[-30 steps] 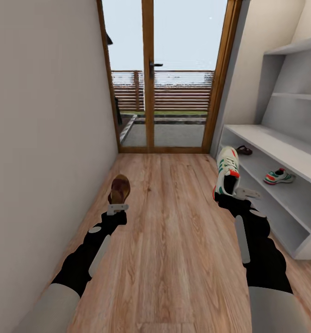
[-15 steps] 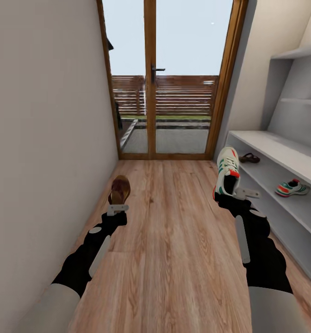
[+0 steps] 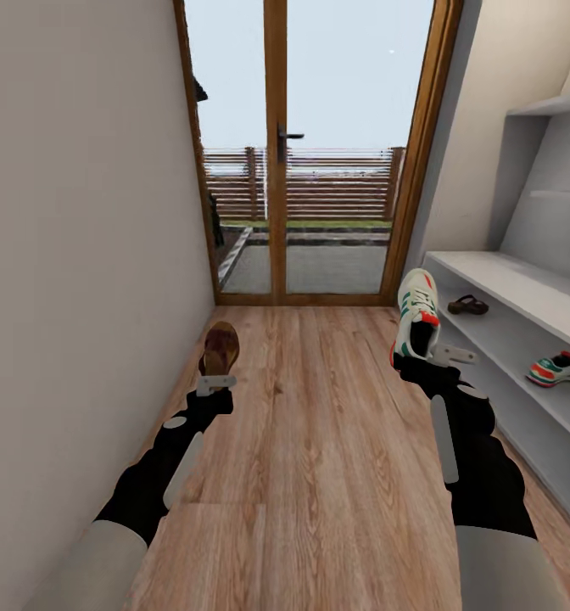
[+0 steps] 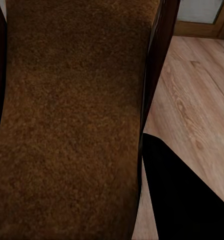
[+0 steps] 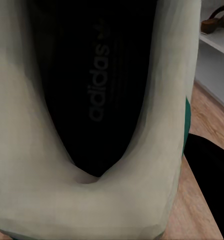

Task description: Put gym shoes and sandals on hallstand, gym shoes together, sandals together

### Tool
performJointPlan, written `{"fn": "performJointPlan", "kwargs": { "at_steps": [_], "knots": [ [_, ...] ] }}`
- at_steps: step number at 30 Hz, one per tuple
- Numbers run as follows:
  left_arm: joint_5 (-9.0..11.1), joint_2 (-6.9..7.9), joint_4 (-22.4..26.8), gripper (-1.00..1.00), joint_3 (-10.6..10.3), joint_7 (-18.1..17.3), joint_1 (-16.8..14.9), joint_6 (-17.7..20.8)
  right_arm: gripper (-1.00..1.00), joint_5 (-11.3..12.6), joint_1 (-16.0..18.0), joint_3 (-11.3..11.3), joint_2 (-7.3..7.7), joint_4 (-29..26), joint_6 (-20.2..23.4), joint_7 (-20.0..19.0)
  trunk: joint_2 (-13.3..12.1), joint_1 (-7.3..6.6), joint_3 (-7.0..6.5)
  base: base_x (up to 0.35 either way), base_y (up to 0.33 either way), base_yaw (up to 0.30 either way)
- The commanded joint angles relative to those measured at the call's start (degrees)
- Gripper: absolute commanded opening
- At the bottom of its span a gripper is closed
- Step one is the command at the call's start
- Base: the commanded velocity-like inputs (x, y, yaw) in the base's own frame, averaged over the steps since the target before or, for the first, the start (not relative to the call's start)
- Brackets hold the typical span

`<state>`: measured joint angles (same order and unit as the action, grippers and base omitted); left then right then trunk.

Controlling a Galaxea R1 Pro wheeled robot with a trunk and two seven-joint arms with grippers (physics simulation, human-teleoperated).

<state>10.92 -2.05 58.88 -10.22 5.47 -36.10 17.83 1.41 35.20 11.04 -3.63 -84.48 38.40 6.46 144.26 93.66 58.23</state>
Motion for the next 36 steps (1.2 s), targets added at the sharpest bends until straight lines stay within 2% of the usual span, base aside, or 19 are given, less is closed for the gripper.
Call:
{"fn": "performJointPlan", "kwargs": {
  "at_steps": [1,9,36],
  "knots": [
    [0.43,0.03,0.09,-1.0,-0.15,0.43,-0.03,0.28,-1.0,0.17,0.04,0.03,-0.03,-0.07,0.28,0.22,0.02,0.02,-0.04,0.341,0.082,0.0],
    [0.43,0.03,0.09,-1.0,-0.15,0.42,-0.03,0.27,-1.0,0.17,0.04,0.03,-0.04,-0.01,0.35,0.22,0.02,0.02,-0.57,0.339,0.115,0.0],
    [0.42,0.03,0.09,-1.0,-0.15,0.42,-0.03,0.27,-1.0,0.3,0.04,0.1,0.01,0.1,0.36,0.13,0.02,0.02,-0.61,0.336,0.124,0.0]
  ]
}}
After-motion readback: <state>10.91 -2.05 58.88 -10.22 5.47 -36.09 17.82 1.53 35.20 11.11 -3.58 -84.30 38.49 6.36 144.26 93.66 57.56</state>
